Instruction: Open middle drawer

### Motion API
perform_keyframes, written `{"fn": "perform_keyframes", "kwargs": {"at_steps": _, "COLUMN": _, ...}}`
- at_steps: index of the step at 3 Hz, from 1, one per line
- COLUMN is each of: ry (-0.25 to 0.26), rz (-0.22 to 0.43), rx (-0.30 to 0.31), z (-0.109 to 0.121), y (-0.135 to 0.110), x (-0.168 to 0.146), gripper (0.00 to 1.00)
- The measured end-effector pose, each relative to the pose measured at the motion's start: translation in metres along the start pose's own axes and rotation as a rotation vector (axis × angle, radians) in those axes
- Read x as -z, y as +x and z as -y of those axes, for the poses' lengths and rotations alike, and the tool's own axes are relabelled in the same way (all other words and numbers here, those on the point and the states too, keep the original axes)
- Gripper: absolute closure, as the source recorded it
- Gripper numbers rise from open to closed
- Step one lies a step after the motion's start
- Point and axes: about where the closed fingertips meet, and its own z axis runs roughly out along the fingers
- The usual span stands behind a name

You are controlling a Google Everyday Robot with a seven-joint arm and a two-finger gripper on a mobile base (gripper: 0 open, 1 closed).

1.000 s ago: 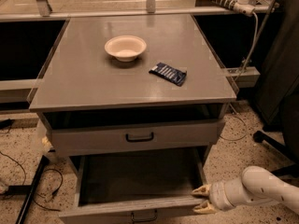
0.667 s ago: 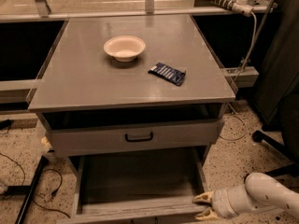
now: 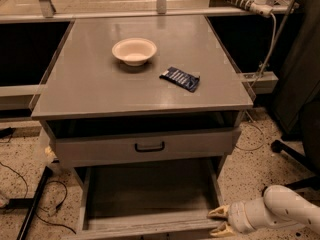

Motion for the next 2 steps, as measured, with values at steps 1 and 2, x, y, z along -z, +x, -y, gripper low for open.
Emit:
{"fn": "perform_keyframes", "kwargs": {"at_steps": 1, "ry": 0.0, "rz": 0.0, "rx": 0.0, "z": 0.0, "y": 0.0, "x": 0.0, "gripper": 0.61}}
{"fn": "perform_keyframes", "kwargs": {"at_steps": 2, "ry": 0.0, "rz": 0.0, "rx": 0.0, "z": 0.0, "y": 0.0, "x": -0.0001, "gripper": 0.36}}
